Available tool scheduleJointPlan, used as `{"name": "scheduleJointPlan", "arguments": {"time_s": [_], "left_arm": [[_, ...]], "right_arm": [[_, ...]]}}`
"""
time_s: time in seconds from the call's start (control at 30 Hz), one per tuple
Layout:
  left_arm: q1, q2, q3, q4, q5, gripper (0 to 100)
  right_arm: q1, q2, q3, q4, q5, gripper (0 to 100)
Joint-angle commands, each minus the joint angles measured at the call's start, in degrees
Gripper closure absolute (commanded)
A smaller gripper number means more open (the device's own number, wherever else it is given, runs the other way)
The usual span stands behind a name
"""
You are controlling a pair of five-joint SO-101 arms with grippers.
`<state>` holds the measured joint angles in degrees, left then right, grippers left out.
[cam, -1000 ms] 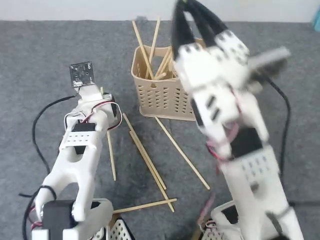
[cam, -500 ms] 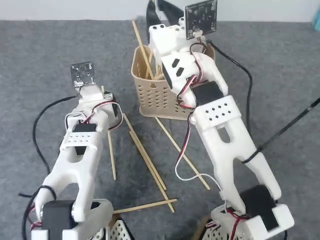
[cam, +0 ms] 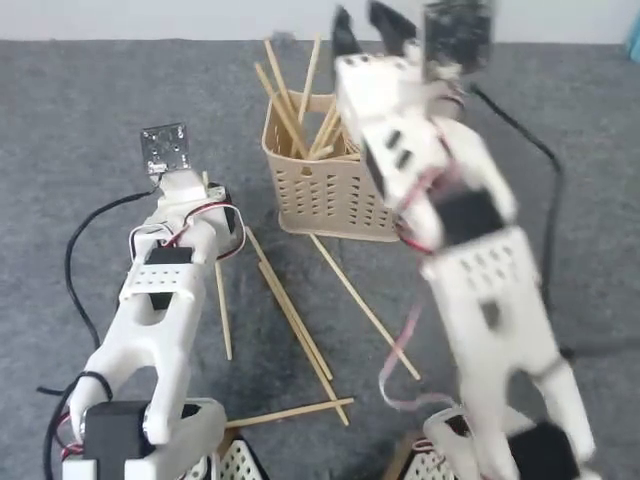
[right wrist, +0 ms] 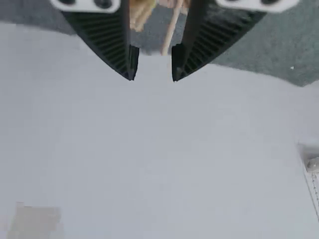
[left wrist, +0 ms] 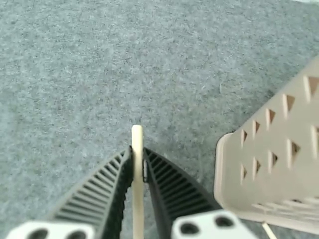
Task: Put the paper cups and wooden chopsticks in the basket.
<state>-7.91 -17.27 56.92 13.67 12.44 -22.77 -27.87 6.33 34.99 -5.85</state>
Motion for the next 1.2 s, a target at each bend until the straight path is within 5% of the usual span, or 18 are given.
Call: {"name": "scheduleJointPlan", "arguments": {"time_s": [0.0, 0.2, 0.5, 0.7, 0.97, 1.17], "left_arm": [[0.53, -2.37, -0.22, -1.49, -0.53, 99], [0.53, -2.37, -0.04, -1.49, -0.53, 99], [0.09, -2.37, 0.04, -1.49, -0.53, 99], [0.09, -2.37, 0.04, -1.49, -0.53, 99], [0.44, -2.55, 0.13, -1.32, -0.18, 99], [-0.7, -3.6, -0.75, -1.49, -0.09, 99]], "right_arm": [[2.95, -9.71, 1.49, 19.03, -2.81, 87.6], [10.15, -19.82, 14.68, 28.26, -3.96, 87.6], [20.62, -36.44, 45.1, 27.91, -4.04, 87.6], [20.35, -39.34, 65.76, 16.13, -4.04, 98.9], [18.33, -39.78, 85.98, -8.31, -3.69, 99.1], [18.42, -39.87, 86.51, -8.92, -3.69, 99.1]]}}
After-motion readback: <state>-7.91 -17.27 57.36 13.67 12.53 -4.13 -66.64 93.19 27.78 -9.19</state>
